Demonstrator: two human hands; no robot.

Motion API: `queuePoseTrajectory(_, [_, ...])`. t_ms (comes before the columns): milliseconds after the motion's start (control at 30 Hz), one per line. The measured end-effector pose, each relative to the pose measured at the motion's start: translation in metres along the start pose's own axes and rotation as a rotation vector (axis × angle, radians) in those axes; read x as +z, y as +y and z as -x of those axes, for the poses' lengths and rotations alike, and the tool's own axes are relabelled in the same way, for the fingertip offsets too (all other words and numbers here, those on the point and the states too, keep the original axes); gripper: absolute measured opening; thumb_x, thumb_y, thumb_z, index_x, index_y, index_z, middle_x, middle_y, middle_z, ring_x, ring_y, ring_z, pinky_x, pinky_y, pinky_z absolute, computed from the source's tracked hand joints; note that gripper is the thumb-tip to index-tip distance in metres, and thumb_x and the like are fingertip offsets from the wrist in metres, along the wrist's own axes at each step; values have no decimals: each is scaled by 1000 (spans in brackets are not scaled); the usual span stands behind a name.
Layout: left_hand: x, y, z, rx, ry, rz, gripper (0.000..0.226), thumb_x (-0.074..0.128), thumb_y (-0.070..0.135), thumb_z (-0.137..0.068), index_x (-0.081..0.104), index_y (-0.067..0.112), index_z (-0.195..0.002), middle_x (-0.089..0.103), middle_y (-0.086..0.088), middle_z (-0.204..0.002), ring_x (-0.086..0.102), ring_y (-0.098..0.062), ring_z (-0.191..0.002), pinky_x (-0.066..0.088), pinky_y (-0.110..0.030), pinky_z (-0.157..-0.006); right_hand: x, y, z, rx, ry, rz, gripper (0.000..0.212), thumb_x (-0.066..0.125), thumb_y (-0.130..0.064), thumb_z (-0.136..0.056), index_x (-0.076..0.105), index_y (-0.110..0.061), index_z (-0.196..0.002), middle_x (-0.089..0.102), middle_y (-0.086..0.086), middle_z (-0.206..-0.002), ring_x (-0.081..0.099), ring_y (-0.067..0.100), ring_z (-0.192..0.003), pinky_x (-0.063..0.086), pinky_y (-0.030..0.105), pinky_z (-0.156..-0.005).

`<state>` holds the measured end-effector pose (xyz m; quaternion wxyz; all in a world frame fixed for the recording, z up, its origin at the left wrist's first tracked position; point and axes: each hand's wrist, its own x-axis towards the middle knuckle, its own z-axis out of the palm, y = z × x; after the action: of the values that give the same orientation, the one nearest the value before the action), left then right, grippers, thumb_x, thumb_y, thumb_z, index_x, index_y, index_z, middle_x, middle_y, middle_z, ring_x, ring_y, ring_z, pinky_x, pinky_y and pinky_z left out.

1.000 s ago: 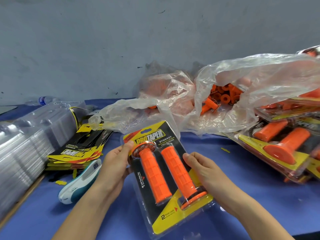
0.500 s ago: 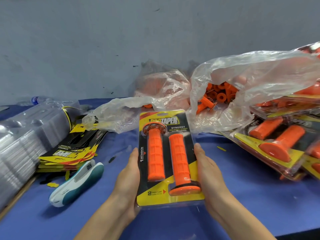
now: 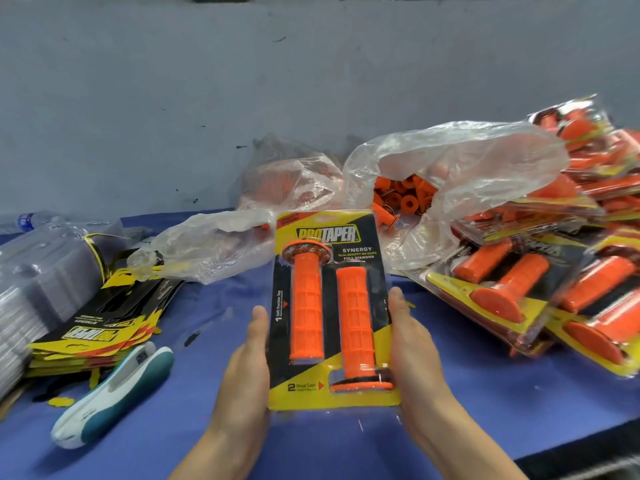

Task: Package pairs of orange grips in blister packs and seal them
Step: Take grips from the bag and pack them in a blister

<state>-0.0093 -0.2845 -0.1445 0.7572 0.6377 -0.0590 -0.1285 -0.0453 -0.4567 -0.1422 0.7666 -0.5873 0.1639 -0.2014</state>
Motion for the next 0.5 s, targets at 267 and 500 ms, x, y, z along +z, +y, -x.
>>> queuePoseTrajectory(267, [45,18,32,-49,-31,85,76,39,79,-72,79,14,-75,57,-19,-52,44,-23,-34,34,-24,-36,-27,-36,34,-130,-9,-2,44,50,-65,-85,75,-32,-98,75,5,-88,70,35,-90,58,51,-83])
queuePoseTrajectory(500, [108,44,69,137,-267,-205,64,43,64,-72,78,11,-65,64,-23,-54,54,-26,-37,43,-25,-36,-91,-83,64,-215,219,-105,39,55,-62,-79,75,-34,-97,76,4,-96,72,25,-93,55,51,-88])
